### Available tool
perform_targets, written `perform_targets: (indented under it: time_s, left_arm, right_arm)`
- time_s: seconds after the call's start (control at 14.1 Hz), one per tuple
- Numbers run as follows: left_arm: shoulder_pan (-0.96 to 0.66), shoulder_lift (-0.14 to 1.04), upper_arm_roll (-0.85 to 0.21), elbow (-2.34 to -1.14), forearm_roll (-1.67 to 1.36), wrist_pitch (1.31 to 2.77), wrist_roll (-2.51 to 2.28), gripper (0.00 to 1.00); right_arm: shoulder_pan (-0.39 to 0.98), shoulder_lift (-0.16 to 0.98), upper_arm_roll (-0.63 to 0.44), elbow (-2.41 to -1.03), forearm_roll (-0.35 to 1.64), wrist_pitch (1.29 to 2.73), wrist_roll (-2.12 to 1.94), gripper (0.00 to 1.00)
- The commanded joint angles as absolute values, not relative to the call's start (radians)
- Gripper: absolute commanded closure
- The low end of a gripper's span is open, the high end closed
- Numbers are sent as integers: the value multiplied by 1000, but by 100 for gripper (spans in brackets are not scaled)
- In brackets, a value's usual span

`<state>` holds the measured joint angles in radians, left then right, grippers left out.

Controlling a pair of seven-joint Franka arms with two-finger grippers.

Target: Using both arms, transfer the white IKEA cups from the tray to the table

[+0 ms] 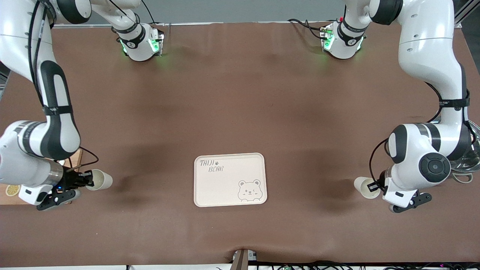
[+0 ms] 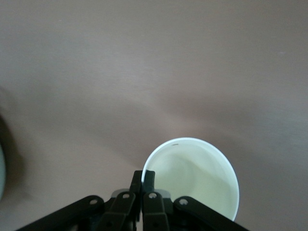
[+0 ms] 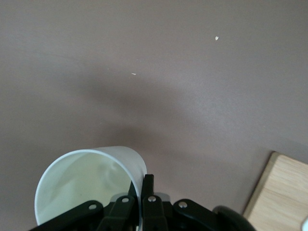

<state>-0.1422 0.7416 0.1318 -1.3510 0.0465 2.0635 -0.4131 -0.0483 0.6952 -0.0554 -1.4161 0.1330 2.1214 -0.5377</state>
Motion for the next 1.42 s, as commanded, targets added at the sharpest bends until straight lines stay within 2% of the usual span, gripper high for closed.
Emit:
perform_targets:
  time_s: [0.0,0.43,0.78,0.99,1.06,1.14,1.21,1.28,1.35]
  left_arm:
    - [-124,759,126,-1348,94,2068,-407,100]
    - [-110,792,126,-1348,95,2105,-407,100]
    - [-109,792,126,-1353,95,2105,-407,70]
    - [-109,787,124,-1351,95,2105,-408,33]
    - [-109,779,126,-1350,94,2105,-408,25]
    - [-109,776,124,-1347,94,2105,-407,12]
    - [-107,770,126,-1344,94,2105,-405,2]
    - [-109,758,124,-1342,94,2105,-405,0]
    - [-109,752,124,-1342,95,2103,-405,0]
  right_arm:
    - [-58,710,-41,-1443,150,2171,-555,100]
    - [-54,752,-40,-1445,170,2229,-555,100]
    - [-54,776,-38,-1445,172,2266,-555,100]
    - [-54,781,-38,-1443,172,2267,-555,100]
    - [-54,781,-38,-1443,173,2267,-555,100]
    - [-54,781,-38,-1443,178,2267,-555,100]
    - [-54,781,-38,-1443,182,2267,-555,100]
    - [-52,782,-38,-1442,183,2266,-554,72]
    - [-52,781,-38,-1439,181,2266,-554,33]
